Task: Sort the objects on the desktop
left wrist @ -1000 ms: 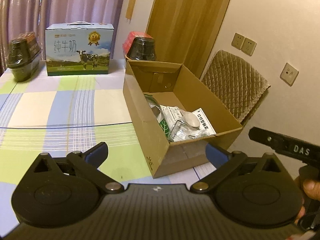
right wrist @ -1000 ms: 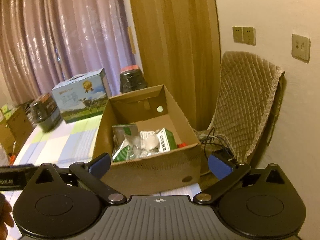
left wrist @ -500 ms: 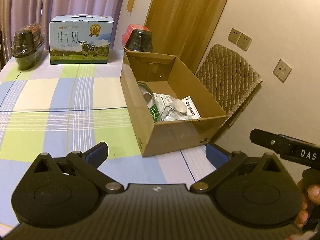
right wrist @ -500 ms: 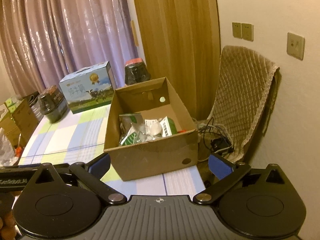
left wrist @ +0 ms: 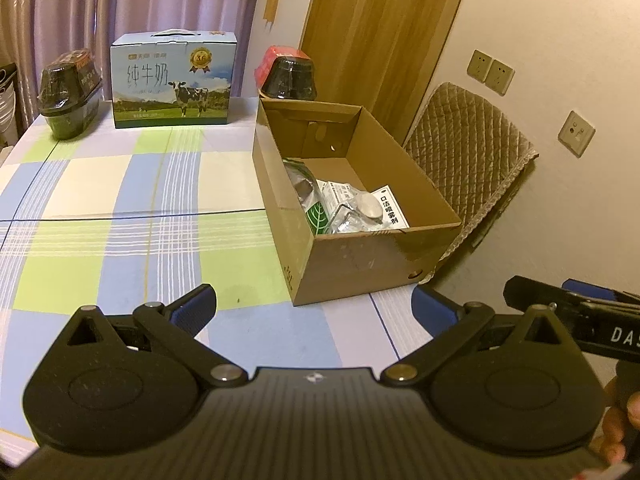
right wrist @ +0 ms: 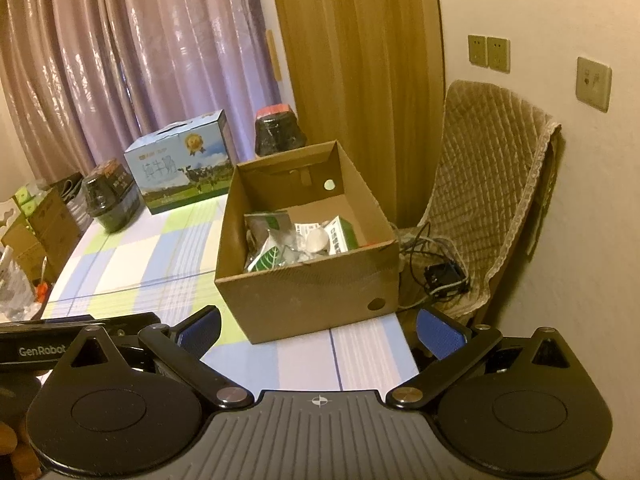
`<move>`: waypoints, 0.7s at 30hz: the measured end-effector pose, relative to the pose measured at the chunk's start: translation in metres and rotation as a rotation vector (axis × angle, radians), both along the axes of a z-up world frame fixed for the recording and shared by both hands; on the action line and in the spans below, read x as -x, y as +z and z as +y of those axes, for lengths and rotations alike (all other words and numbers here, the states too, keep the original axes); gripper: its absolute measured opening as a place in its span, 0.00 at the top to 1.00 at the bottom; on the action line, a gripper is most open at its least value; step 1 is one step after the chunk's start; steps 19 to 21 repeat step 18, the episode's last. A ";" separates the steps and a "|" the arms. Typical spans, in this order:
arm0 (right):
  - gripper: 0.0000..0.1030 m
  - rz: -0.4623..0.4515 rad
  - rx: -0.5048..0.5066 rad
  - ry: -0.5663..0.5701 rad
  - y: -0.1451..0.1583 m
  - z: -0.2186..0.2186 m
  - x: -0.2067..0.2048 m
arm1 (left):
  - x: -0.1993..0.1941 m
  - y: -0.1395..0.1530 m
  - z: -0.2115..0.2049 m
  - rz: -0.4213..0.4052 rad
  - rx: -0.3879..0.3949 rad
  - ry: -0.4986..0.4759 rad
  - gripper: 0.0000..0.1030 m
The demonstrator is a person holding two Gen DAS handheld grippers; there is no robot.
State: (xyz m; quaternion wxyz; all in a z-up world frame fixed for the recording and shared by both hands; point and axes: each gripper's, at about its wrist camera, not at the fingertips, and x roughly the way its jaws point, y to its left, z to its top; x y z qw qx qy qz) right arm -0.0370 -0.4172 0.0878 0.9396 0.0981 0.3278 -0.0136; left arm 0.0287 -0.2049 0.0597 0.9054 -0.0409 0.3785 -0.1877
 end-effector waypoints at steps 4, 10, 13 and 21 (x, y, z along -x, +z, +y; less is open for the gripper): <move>0.02 0.001 -0.005 -0.001 -0.001 0.000 0.000 | 0.001 -0.003 -0.002 0.006 -0.005 -0.004 0.01; 0.02 0.006 -0.008 -0.001 -0.003 0.000 0.000 | 0.001 -0.005 -0.004 0.007 -0.014 -0.004 0.01; 0.02 0.011 -0.007 -0.003 -0.004 0.001 0.000 | 0.001 -0.005 -0.005 0.005 -0.013 -0.004 0.01; 0.02 0.014 -0.005 -0.003 -0.006 0.002 0.001 | 0.001 -0.006 -0.003 -0.003 -0.001 -0.001 0.01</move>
